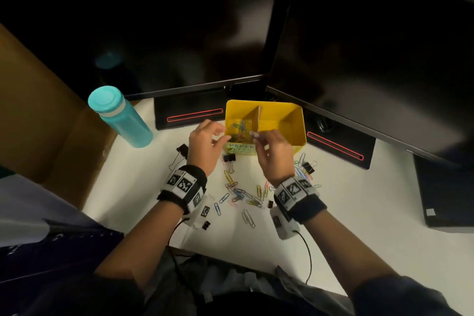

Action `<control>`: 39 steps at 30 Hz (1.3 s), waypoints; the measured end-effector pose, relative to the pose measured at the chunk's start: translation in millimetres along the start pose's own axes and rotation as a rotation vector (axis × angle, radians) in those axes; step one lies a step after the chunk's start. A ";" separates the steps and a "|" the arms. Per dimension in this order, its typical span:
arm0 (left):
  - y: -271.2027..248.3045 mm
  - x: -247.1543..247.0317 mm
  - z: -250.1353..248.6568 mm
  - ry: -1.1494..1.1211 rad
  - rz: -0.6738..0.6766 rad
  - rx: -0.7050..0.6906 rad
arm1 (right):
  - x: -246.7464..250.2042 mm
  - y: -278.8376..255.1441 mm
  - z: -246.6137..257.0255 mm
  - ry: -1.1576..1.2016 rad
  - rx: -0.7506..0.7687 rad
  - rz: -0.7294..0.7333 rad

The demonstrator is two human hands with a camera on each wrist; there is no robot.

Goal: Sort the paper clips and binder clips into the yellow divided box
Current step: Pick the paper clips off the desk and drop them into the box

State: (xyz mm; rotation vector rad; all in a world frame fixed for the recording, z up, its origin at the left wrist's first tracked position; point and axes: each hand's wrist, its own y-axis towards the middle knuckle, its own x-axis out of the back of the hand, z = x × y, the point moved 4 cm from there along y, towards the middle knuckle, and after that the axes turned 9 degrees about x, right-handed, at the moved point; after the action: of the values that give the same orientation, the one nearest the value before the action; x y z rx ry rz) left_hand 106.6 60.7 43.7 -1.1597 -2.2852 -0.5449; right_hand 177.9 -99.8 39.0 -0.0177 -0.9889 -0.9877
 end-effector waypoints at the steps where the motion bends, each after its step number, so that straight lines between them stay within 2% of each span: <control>1: -6.9 1.3 3.6 0.022 0.036 -0.007 | 0.0 10.7 -1.0 -0.002 -0.016 -0.015; 2: -14.2 -0.4 9.3 0.060 0.124 0.002 | -0.3 19.9 -2.0 -0.005 -0.036 -0.017; 6: -50.4 -19.2 45.9 0.295 0.675 0.141 | 4.2 22.5 -2.0 -0.082 -0.029 0.022; 7: -58.9 -23.5 54.2 0.361 0.778 0.156 | 4.4 12.3 -2.6 -0.114 -0.043 0.092; 9: -70.4 -30.3 63.2 0.467 0.884 0.132 | -3.1 -24.0 -9.1 -0.172 -0.181 0.387; 11: -74.5 -34.5 64.8 0.475 0.880 0.117 | -9.9 -72.2 -15.8 -0.162 -0.360 0.673; 13: -74.2 -37.7 60.9 0.426 0.840 0.125 | -12.2 -107.4 -20.2 -0.115 -0.430 0.753; 17: -74.4 -51.4 46.1 0.407 0.790 0.056 | -27.3 -116.3 -23.4 -0.055 -0.338 0.744; 23: -75.0 -57.0 45.7 0.439 0.726 0.010 | -51.7 -97.7 -30.0 0.022 -0.124 0.571; 26: -76.6 -55.6 52.6 0.520 0.685 -0.083 | -51.8 -99.8 -30.0 -0.107 -0.006 0.562; 28: -79.5 -55.7 53.5 0.588 0.658 -0.202 | -53.3 -103.1 -23.3 -0.234 0.101 0.635; 30: -81.2 -55.2 51.7 0.662 0.660 -0.284 | -51.4 -100.8 -19.8 -0.304 0.131 0.657; 33: -79.4 -53.7 51.4 0.667 0.619 -0.321 | -38.9 -76.0 -17.6 -0.259 0.065 0.509; 36: -76.9 -50.0 48.2 0.543 0.551 -0.250 | -16.2 -30.2 -6.0 -0.171 0.070 0.280; 39: -66.9 -41.8 34.3 0.428 0.422 -0.212 | 1.0 17.1 -0.9 -0.104 0.064 0.144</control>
State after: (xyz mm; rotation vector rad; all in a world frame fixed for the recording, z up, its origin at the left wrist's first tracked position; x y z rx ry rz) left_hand 63.5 17.0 -16.6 -1.4177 -1.5961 -0.7901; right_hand 190.7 -90.8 46.1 -0.0869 -1.0980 -0.8294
